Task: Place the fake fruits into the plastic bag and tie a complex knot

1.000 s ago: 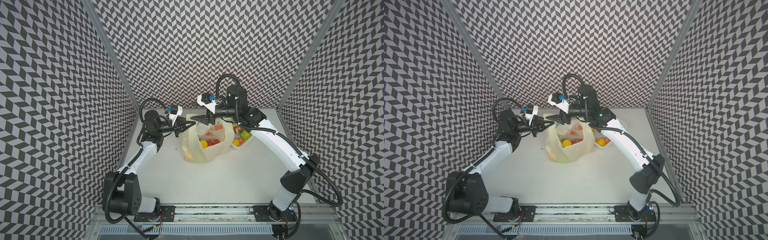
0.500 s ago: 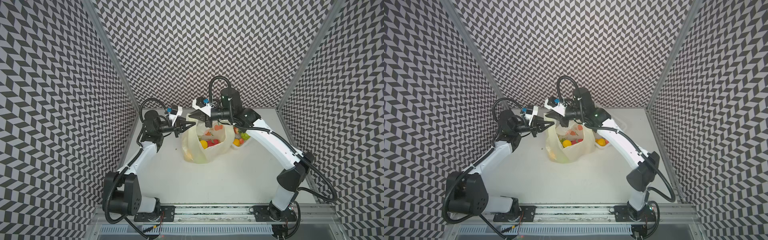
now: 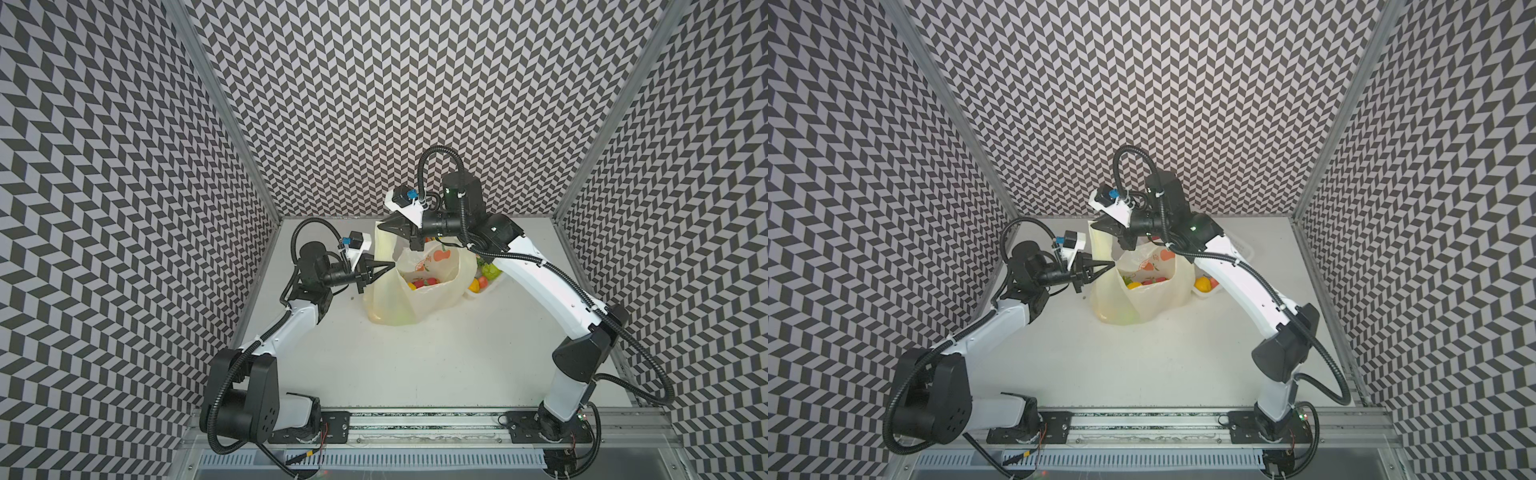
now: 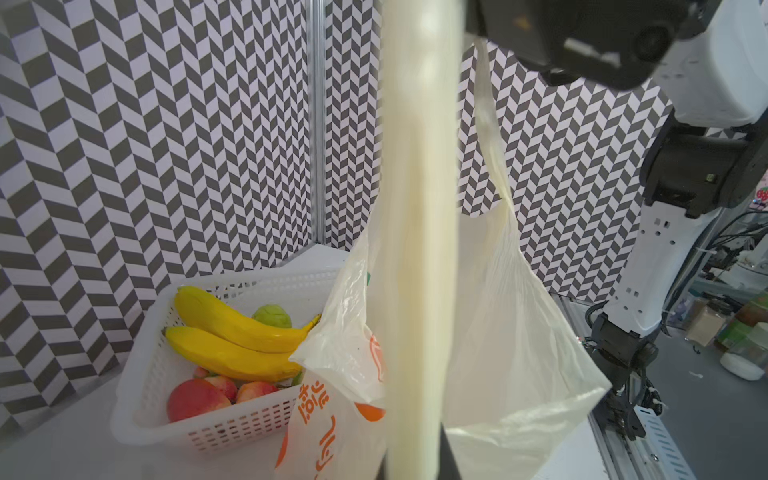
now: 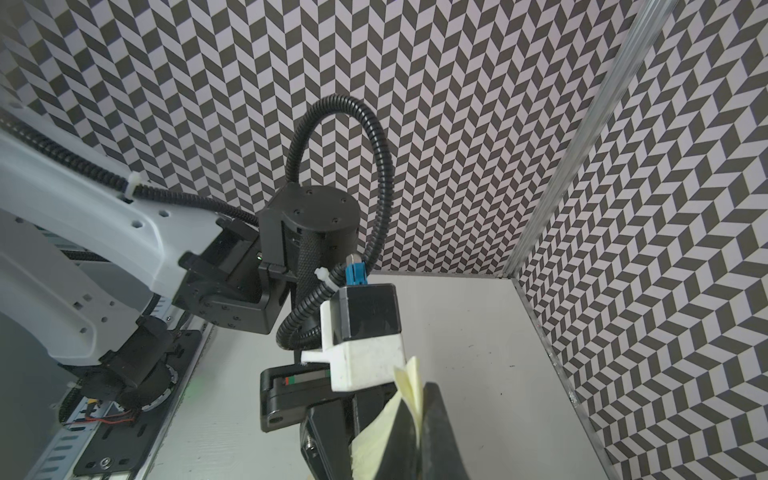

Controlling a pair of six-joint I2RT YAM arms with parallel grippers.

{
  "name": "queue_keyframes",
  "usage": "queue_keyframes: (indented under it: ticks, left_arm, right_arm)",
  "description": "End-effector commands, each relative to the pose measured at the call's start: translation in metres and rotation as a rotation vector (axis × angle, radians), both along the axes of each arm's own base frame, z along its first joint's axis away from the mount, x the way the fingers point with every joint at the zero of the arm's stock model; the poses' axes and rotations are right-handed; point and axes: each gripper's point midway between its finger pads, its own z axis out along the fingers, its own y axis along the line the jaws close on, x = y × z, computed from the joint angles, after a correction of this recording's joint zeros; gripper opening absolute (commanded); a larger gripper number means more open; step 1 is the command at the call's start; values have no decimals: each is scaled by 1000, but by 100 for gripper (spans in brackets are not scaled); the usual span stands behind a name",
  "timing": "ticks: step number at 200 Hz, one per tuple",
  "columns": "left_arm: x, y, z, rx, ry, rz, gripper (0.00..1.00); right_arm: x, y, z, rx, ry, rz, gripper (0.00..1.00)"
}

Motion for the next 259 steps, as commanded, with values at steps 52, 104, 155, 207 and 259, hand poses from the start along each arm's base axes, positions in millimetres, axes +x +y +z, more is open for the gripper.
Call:
queue_keyframes:
  ticks: [52, 104, 155, 207, 259]
  left_arm:
    - [-5, 2, 16, -46, -38, 12, 17]
    - [10, 16, 84, -49, -156, 92, 51]
    - [17, 11, 106, -56, -189, 68, 49]
    - [17, 4, 86, -38, -153, 48, 12]
    - [15, -1, 48, -17, -92, 61, 7]
  right_arm:
    - [-2, -3, 39, 92, -100, 10, 0]
    - [-6, -2, 35, 86, -89, 28, 0]
    - [-10, 0, 32, 89, -74, 49, 0]
    - [-10, 0, 37, 112, -69, 44, 0]
    - [-2, -2, 47, 132, -77, -1, 0]
